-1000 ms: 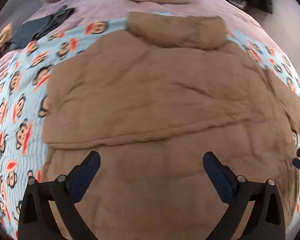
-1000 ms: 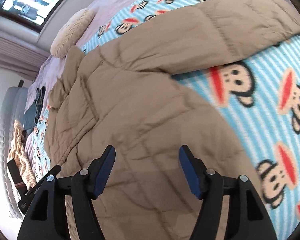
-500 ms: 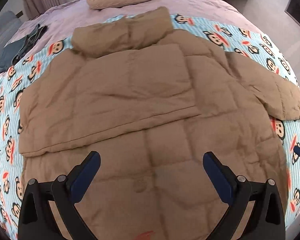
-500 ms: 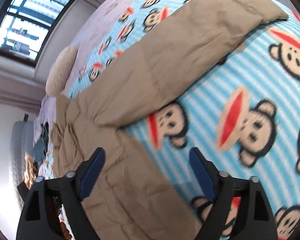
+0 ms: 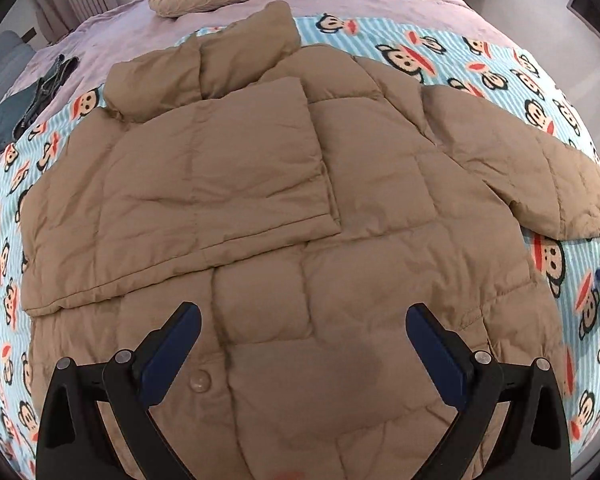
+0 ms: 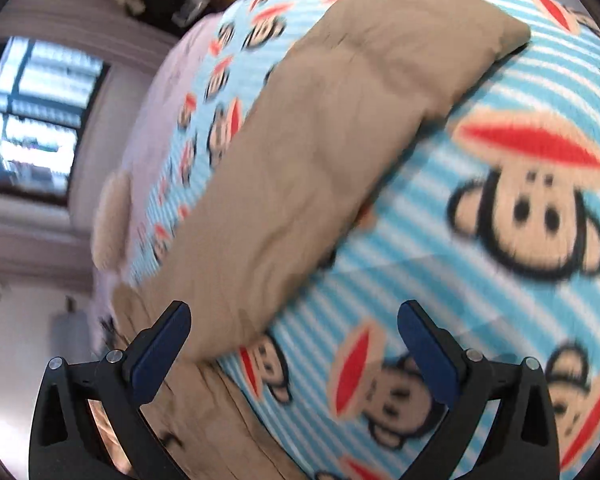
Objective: Fold large clothes
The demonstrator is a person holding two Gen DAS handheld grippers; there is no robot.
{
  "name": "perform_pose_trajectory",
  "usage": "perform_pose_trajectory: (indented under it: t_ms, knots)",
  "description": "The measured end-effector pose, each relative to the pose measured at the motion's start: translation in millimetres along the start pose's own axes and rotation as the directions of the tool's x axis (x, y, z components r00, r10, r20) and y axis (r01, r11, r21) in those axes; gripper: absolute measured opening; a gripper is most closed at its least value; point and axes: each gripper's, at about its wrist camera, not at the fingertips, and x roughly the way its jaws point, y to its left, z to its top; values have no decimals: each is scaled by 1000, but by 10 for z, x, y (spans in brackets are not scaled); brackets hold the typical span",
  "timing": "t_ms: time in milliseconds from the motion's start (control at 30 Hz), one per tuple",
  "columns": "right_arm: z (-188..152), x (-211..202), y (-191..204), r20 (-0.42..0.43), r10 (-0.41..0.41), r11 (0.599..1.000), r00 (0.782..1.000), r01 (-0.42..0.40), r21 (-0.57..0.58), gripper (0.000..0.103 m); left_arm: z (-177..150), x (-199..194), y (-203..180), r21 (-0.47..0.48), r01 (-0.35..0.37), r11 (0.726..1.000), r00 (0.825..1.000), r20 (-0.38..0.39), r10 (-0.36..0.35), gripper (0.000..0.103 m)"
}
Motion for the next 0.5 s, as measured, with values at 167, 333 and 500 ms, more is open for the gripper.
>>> perform_pose_trajectory:
  t_ms: [167, 333, 500]
  knots:
    - [336, 66, -96, 55, 111, 985, 992, -117, 126, 103, 10, 19, -73, 7, 32, 999, 999, -14, -32, 103]
    - [559, 171, -184, 98, 215, 932, 972, -234, 278, 87, 35, -34, -73, -9, 35, 999, 999, 13, -35, 103]
    - [569, 433, -275, 67, 331, 845, 941, -327, 422, 5, 74, -81, 52, -36, 27, 999, 999, 34, -26, 103]
